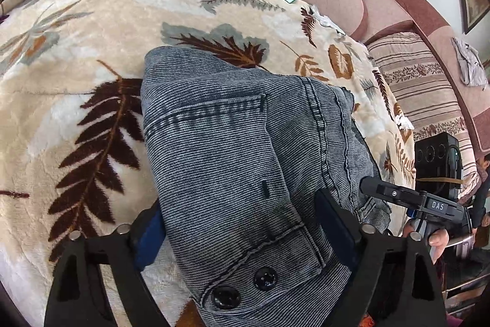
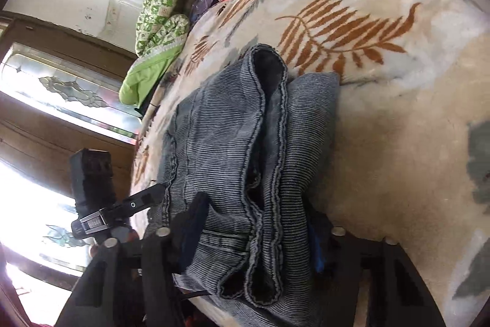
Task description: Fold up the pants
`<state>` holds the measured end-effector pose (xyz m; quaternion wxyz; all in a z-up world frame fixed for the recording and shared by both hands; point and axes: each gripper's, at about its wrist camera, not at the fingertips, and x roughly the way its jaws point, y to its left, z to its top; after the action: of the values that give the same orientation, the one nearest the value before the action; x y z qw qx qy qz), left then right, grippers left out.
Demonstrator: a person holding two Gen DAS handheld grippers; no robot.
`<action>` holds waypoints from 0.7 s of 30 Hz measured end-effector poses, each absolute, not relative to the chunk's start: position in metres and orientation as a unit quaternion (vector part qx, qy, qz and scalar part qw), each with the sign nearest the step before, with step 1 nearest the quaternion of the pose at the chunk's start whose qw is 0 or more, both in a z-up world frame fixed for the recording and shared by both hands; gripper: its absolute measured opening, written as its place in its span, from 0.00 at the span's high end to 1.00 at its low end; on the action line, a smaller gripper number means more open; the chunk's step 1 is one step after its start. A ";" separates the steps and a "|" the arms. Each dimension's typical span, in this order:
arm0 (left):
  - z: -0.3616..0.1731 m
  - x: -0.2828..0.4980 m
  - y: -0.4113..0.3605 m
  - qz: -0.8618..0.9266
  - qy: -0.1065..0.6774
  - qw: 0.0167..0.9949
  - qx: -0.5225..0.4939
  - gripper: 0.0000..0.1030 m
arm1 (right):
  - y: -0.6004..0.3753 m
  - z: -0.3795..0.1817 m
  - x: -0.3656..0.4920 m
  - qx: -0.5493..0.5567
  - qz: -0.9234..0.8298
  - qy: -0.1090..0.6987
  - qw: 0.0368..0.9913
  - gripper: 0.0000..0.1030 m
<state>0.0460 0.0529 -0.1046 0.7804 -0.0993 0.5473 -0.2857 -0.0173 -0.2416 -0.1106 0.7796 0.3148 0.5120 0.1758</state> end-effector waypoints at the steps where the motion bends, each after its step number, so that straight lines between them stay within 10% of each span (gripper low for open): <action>1: -0.104 0.045 0.053 -0.286 0.543 0.783 -0.098 0.19 | -0.242 -0.111 -0.018 0.312 0.171 0.512 0.782 0.54; 21: -0.056 0.006 0.028 -0.203 0.441 0.874 0.022 0.53 | -0.204 -0.074 -0.043 0.166 0.133 0.444 0.870 0.62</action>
<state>0.0063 0.0278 -0.0555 0.8739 0.0224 0.4413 -0.2028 -0.0429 -0.2044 -0.0740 0.8702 0.1660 0.4445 0.1331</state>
